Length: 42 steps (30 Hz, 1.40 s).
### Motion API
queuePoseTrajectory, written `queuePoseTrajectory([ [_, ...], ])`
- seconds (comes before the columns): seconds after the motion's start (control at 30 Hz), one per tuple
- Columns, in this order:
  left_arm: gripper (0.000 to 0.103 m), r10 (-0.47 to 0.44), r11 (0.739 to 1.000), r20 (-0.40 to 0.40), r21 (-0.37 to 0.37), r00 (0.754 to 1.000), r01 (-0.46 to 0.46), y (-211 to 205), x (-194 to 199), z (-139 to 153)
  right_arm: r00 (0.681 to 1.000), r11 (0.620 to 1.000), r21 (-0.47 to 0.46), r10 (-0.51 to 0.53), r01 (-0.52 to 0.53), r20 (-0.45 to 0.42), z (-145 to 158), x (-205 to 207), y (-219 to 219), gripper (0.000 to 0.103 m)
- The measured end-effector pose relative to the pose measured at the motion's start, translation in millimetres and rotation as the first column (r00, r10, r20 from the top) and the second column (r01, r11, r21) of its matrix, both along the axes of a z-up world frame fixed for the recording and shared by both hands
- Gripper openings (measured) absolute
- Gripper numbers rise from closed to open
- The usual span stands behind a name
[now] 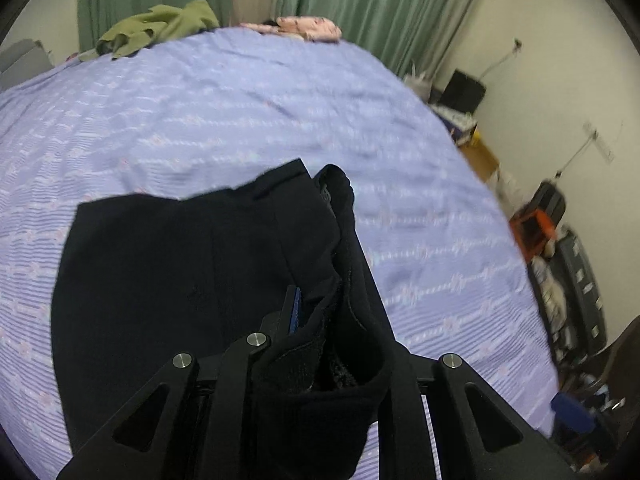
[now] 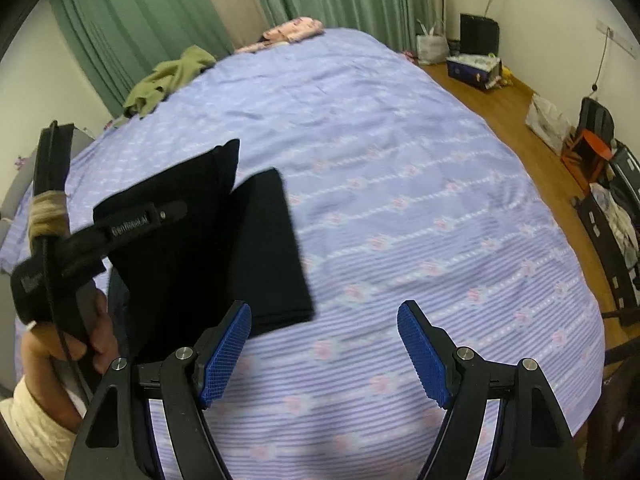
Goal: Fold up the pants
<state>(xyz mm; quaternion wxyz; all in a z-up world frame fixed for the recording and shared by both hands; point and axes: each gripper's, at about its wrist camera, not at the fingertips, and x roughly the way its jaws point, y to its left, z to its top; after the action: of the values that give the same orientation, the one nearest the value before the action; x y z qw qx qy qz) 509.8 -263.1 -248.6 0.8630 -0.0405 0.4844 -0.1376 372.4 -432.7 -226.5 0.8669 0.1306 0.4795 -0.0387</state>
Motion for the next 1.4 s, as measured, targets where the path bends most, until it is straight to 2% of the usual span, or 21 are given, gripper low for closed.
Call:
queuePoseTrajectory([
  [0.03, 0.019, -0.007, 1.0, -0.009, 0.012, 1.0, 0.007, -4.5, -2.3, -3.1, 1.0, 1.0, 0.001, -0.001, 0.001, -0.006, -3.7, 0.5, -5.9, 0.077],
  [0.1, 0.031, -0.019, 1.0, -0.044, -0.005, 0.999, 0.019, -14.1, -5.1, -6.0, 1.0, 1.0, -0.002, -0.007, 0.007, -0.022, -9.9, 1.4, -16.2, 0.077],
  [0.17, 0.053, -0.052, 0.997, -0.074, -0.065, 0.996, 0.047, -18.2, -9.7, -2.6, 0.999, 1.0, 0.0, -0.021, 0.021, -0.034, -13.1, 1.1, -25.5, 0.077],
  [0.23, 0.066, -0.064, 0.995, -0.039, -0.073, 0.997, 0.061, -18.8, -20.2, 11.5, 0.999, 0.999, -0.002, -0.041, 0.041, -0.036, -13.5, 0.8, -33.0, 0.077],
  [0.3, 0.069, -0.07, 0.997, 0.032, -0.037, 0.997, 0.071, -15.4, -33.9, 29.3, 0.998, 0.999, -0.003, -0.049, 0.049, -0.024, -12.4, 0.5, -37.5, 0.077],
  [0.37, 0.078, -0.07, 0.997, 0.075, -0.02, 0.995, 0.072, -2.8, -43.8, 40.2, 0.999, 0.999, 0.005, -0.047, 0.047, -0.012, -12.6, 4.2, -39.1, 0.077],
  [0.5, 0.079, -0.047, 0.993, 0.1, 0.109, 0.994, 0.036, 36.2, -48.6, 36.1, 0.999, 0.998, 0.058, 0.03, -0.031, 0.029, -14.2, 22.7, -27.5, 0.077],
  [0.6, 0.079, -0.012, 0.987, 0.085, 0.164, 0.996, -0.002, 64.9, -43.3, 22.9, 0.989, 0.984, 0.115, 0.128, -0.137, 0.078, -18.7, 48.3, -8.1, 0.077],
  [0.67, 0.079, 0.011, 0.984, 0.079, 0.175, 0.997, -0.025, 80.9, -38.4, 15.5, 0.979, 0.971, 0.138, 0.181, -0.193, 0.096, -24.6, 66.3, 4.7, 0.075],
  [0.7, 0.079, 0.025, 0.983, 0.074, 0.181, 0.997, -0.038, 88.0, -34.9, 11.1, 0.974, 0.966, 0.141, 0.202, -0.215, 0.099, -27.5, 75.7, 11.9, 0.069],
  [0.73, 0.079, 0.031, 0.982, 0.07, 0.182, 0.997, -0.044, 93.6, -31.7, 7.1, 0.97, 0.961, 0.142, 0.226, -0.237, 0.095, -31.5, 85.7, 18.9, 0.064],
  [0.87, 0.079, 0.043, 0.987, 0.036, 0.154, 0.998, -0.048, 104.3, -14.4, -12.1, 0.956, 0.943, 0.158, 0.286, -0.292, 0.057, -52.1, 125.4, 41.3, 0.055],
  [1.0, 0.079, 0.049, 0.991, 0.003, 0.126, 0.999, -0.049, 108.6, 0.1, -27.3, 0.958, 0.935, 0.215, 0.285, -0.282, 0.02, -74.4, 153.3, 49.1, 0.039],
  [1.13, 0.079, 0.047, 0.991, 0.002, 0.124, 0.999, -0.047, 108.9, 5.9, -33.4, 0.965, 0.951, 0.179, 0.261, -0.251, -0.033, -96.8, 167.8, 51.1, 0.039],
  [1.2, 0.079, 0.048, 0.992, -0.003, 0.117, 0.999, -0.047, 109.1, 7.3, -34.6, 0.965, 0.95, 0.198, 0.257, -0.242, -0.048, -104.0, 171.3, 49.6, 0.039],
  [1.3, 0.079, 0.05, 0.994, -0.013, 0.101, 0.999, -0.049, 110.9, 7.5, -34.9, 0.965, 0.934, 0.269, 0.259, -0.237, -0.05, -103.4, 169.1, 46.0, 0.029],
  [1.4, 0.079, 0.053, 0.994, -0.012, 0.092, 0.999, -0.051, 111.7, 7.3, -33.4, 0.961, 0.927, 0.264, 0.276, -0.266, -0.002, -87.1, 162.9, 47.5, 0.025],
])
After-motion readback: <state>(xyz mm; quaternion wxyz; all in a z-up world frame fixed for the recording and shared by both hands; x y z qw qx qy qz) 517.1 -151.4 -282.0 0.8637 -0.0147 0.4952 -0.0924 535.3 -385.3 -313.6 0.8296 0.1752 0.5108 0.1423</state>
